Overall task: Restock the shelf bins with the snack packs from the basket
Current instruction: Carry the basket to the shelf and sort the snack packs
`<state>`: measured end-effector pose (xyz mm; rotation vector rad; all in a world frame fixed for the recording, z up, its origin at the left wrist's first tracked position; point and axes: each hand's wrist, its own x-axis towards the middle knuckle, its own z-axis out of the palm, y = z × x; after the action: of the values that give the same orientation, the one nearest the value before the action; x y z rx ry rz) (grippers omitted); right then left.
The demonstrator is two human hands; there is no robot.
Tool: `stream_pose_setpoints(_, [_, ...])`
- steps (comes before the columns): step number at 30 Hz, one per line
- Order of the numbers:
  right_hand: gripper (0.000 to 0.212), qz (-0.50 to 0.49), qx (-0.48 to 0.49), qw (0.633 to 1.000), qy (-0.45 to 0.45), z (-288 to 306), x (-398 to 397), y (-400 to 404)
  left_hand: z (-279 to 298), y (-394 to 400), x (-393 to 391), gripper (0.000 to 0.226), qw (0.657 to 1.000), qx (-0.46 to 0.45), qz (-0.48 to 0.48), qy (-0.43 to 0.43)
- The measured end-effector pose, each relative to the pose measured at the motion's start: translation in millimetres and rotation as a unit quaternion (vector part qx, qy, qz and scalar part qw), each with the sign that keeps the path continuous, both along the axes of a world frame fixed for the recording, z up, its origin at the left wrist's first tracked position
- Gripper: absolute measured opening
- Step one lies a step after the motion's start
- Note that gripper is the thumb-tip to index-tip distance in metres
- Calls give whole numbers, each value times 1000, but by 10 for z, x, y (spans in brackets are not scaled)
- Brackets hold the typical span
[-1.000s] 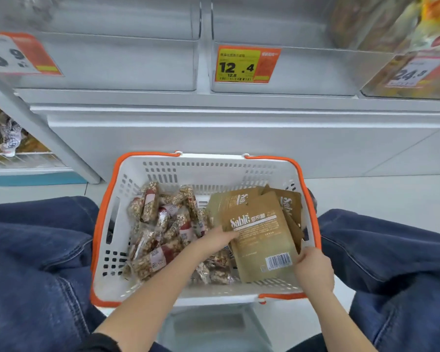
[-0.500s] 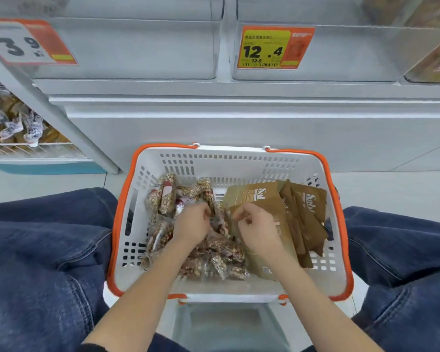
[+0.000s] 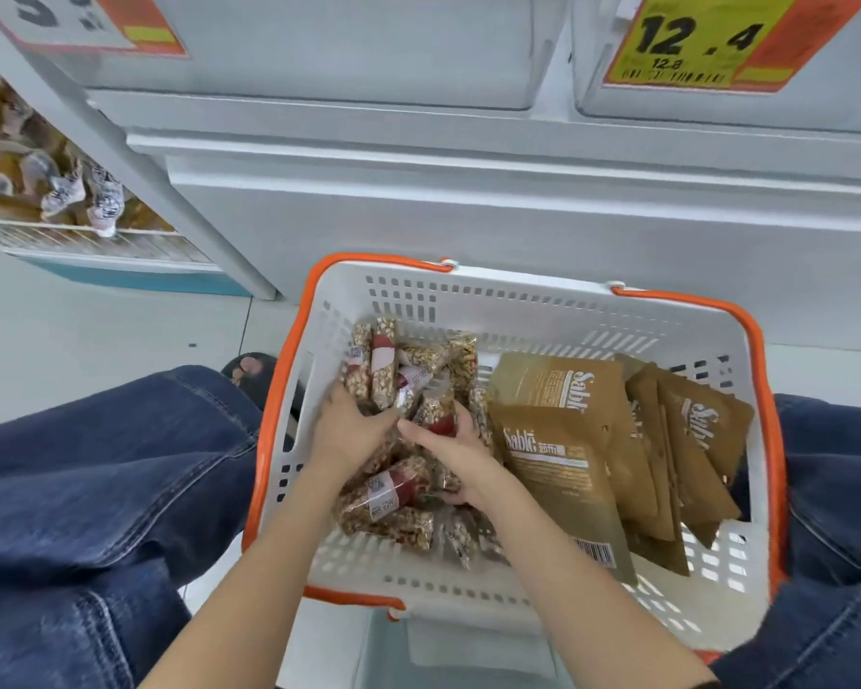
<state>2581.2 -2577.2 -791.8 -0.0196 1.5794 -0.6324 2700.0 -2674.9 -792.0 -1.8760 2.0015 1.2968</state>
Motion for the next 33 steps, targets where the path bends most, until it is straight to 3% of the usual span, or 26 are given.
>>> stream_pose_setpoints(3, [124,35,25,999,-30,83,-93,-149,15,-15,15,78,999,29,-11,23])
stream_pose_setpoints(5, [120,20,53,998,-21,80,-117,-173,-7,44,39,66,994,-38,-88,-44])
stream_pose_setpoints(8, [96,-69,91,993,-9,8,-146,-80,-42,237,-27,48,970,-44,-200,-130])
stream_pose_setpoints(12, [41,-192,87,976,-46,-17,-224,118,111,534,-358,45,949,-13,-301,-96])
stream_pose_setpoints(15, [56,-217,71,973,-28,38,-280,263,210,608,-453,45,941,-33,-329,-66])
stream_pose_setpoints(17, [62,-161,66,984,-30,101,-341,306,278,545,-448,42,948,-51,-315,-7])
stream_pose_setpoints(19, [57,-19,63,998,-17,200,-428,262,350,434,-439,34,964,-117,-228,76])
stream_pose_setpoints(20, [61,72,51,995,36,234,-479,206,371,370,-419,26,967,-168,-165,98])
stream_pose_setpoints(22, [69,207,-3,949,239,266,-543,35,345,223,-351,12,961,-263,-57,72])
stream_pose_setpoints(24, [56,212,-75,879,421,268,-564,-234,238,82,-258,12,954,-300,15,15])
stream_pose_setpoints(25, [50,203,-126,860,451,234,-562,-386,199,32,-239,23,956,-290,35,-9])
stream_pose_setpoints(27, [55,252,-215,862,385,89,-527,-671,133,12,-259,57,971,-235,37,-14])
stream_pose_setpoints(29, [75,360,-192,861,303,-102,-452,-857,127,55,-294,84,986,-150,70,33])
stream_pose_setpoints(31, [93,450,-130,832,297,-286,-369,-902,113,132,-261,89,988,-96,110,54])
stream_pose_setpoints(33, [97,460,-106,821,321,-345,-315,-867,94,218,-172,81,990,-94,106,5])
